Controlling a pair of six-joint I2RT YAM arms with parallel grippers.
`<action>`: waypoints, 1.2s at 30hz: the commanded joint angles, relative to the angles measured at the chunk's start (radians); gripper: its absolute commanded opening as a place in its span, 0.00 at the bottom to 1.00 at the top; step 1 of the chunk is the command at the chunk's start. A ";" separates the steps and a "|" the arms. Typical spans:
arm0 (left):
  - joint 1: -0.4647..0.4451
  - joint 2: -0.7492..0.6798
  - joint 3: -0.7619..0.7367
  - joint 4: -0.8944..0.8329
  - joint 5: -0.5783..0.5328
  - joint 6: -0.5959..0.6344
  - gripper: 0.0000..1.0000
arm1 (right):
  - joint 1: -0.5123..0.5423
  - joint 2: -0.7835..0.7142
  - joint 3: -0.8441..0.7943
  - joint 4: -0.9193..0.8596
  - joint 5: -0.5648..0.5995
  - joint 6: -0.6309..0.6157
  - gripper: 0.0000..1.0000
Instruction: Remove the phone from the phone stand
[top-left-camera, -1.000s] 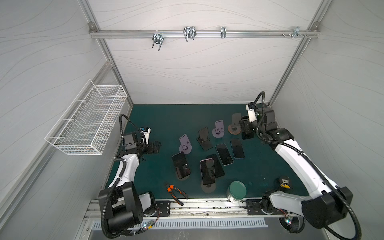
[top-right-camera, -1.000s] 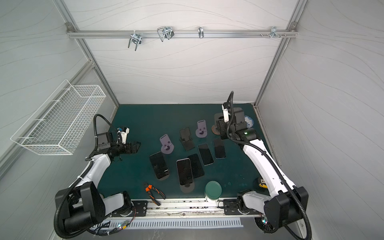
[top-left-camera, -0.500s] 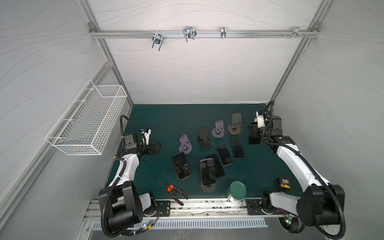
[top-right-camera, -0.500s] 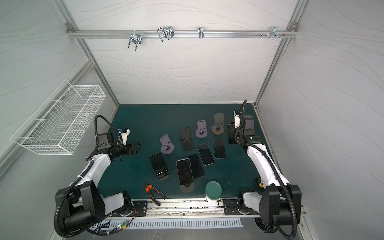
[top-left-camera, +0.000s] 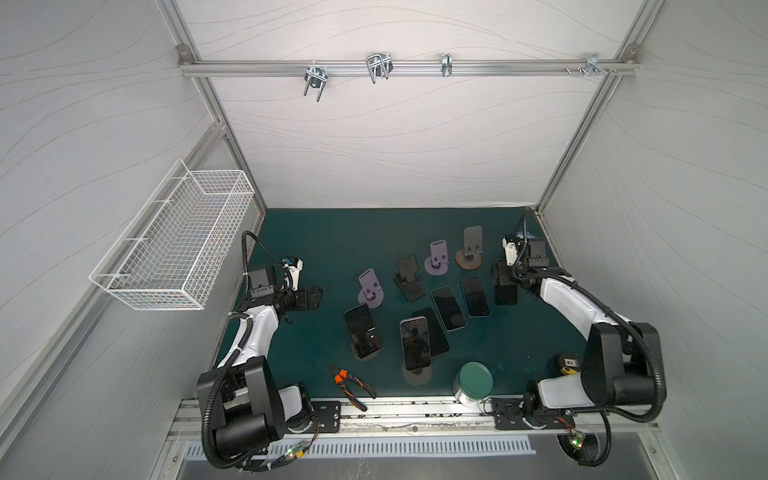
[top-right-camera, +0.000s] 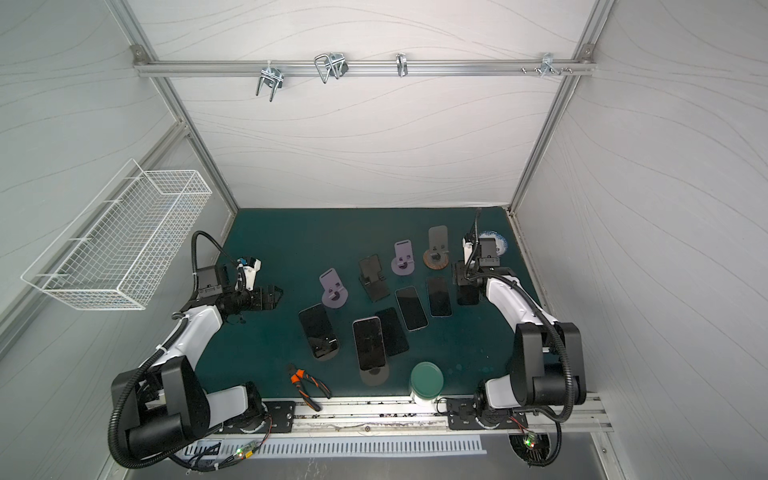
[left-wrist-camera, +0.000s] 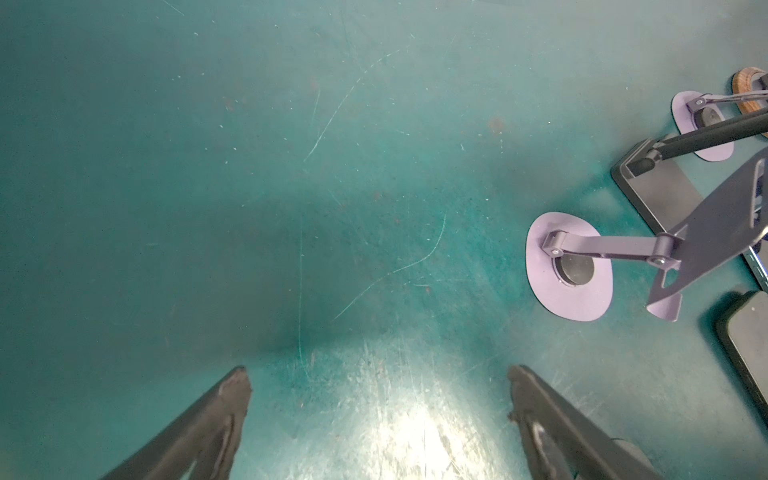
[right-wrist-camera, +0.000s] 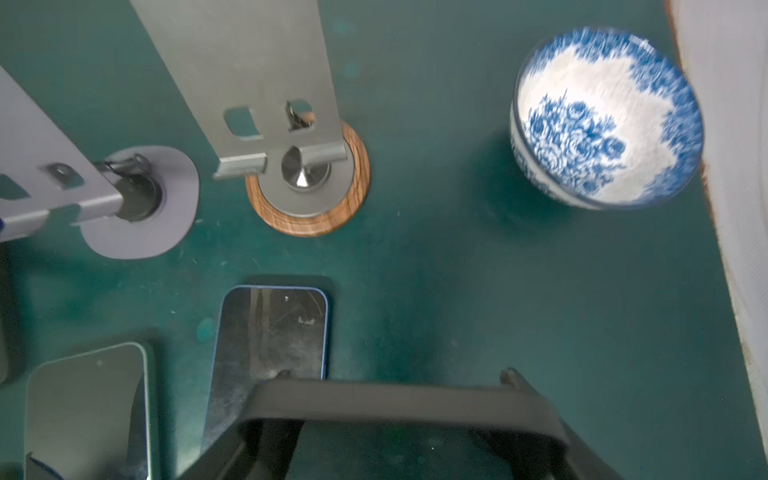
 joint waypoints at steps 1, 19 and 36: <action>0.003 0.014 0.045 -0.010 0.007 0.017 0.98 | -0.017 0.020 0.052 -0.044 0.000 0.019 0.61; 0.003 0.012 0.045 -0.010 0.041 0.001 0.98 | 0.010 0.177 0.076 -0.132 0.089 0.027 0.59; 0.002 0.033 0.061 -0.019 0.039 0.003 0.97 | 0.004 0.295 0.098 -0.106 0.067 0.031 0.61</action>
